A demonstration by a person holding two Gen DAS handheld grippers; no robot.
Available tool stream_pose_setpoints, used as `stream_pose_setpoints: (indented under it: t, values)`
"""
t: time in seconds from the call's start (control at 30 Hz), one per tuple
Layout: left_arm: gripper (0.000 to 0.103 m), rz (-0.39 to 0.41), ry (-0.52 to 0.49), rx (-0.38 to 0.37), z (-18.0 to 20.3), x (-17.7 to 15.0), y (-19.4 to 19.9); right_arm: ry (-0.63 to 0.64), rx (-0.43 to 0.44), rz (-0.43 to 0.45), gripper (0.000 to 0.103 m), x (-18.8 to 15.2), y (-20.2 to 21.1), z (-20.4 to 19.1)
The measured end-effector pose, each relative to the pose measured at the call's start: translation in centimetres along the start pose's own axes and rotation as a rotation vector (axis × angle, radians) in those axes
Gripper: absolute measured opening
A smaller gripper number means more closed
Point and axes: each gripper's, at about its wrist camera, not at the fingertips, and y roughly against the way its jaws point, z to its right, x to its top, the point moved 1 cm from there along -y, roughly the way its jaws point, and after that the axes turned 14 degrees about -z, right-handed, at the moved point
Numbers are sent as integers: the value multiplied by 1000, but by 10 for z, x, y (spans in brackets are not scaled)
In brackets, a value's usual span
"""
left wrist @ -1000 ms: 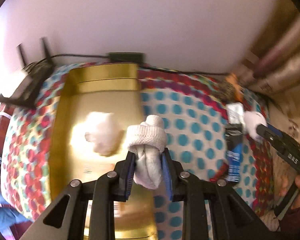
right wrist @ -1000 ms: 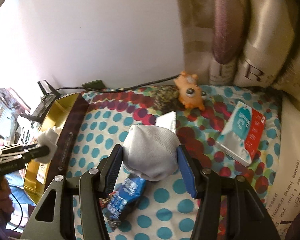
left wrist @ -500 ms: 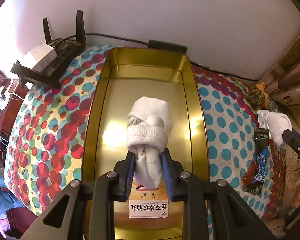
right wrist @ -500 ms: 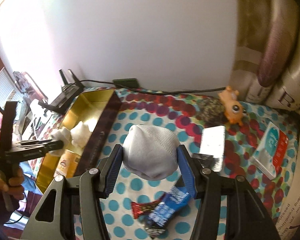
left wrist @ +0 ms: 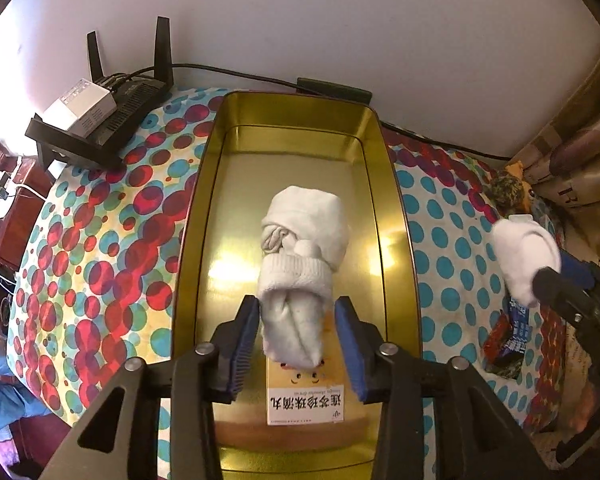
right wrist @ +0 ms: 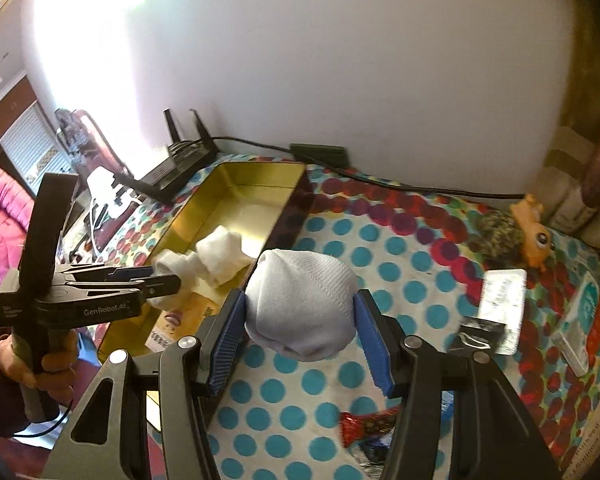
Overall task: Organize objects
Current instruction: 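Place the sock in the tray with the left gripper while the right gripper drops another sock there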
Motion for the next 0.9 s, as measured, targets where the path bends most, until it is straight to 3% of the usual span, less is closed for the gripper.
stream_pose_setpoints:
  t: [0.33,0.57,0.9]
  values:
    - [47,49,25,0,-25,-32,34,118,52,-10,53,24,-15,-47]
    - [48,83,65,29,-48,-51,58,214,92,-46,53,44,-48,-92]
    - [48,78,133,36,-72,-65,63,225,97,-81,53,61,-83,-114]
